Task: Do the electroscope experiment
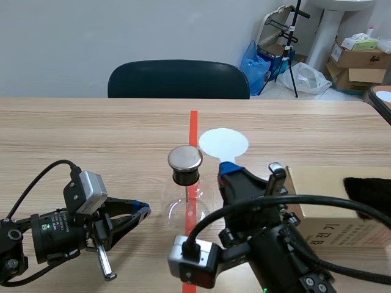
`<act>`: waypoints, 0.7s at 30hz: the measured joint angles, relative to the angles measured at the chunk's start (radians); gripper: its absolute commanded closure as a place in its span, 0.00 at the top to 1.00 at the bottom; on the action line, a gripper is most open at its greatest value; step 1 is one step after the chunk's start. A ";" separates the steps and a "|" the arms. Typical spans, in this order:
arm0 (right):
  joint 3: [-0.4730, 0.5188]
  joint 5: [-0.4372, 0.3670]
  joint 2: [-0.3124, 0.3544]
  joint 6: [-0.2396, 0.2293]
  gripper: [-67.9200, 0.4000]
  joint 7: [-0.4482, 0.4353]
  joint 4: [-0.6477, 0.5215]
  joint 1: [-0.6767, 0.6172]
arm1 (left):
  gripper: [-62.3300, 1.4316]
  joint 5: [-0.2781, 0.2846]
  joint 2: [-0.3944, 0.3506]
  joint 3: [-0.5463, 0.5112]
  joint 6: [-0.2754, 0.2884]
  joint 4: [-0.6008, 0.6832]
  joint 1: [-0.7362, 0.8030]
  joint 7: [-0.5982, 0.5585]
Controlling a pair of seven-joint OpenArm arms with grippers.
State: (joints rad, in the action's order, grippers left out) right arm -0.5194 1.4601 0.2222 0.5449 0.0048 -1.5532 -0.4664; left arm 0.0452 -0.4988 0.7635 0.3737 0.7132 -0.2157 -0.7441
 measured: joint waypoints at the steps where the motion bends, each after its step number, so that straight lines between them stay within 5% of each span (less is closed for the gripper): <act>1: 0.000 0.000 0.000 0.000 0.03 0.025 0.000 0.000 | 0.07 0.000 0.000 0.000 0.000 0.000 0.000 0.000; 14: 0.000 0.000 0.003 0.000 0.03 0.298 0.000 0.000 | 0.07 0.000 0.000 0.000 0.000 0.000 0.000 0.000; 21: 0.000 0.000 0.003 0.000 0.03 0.370 0.000 0.000 | 0.07 0.000 0.000 0.000 0.000 0.000 0.000 0.000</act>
State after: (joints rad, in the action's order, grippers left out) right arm -0.5190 1.4601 0.2249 0.5449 0.3752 -1.5532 -0.4664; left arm 0.0452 -0.4988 0.7635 0.3737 0.7132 -0.2157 -0.7441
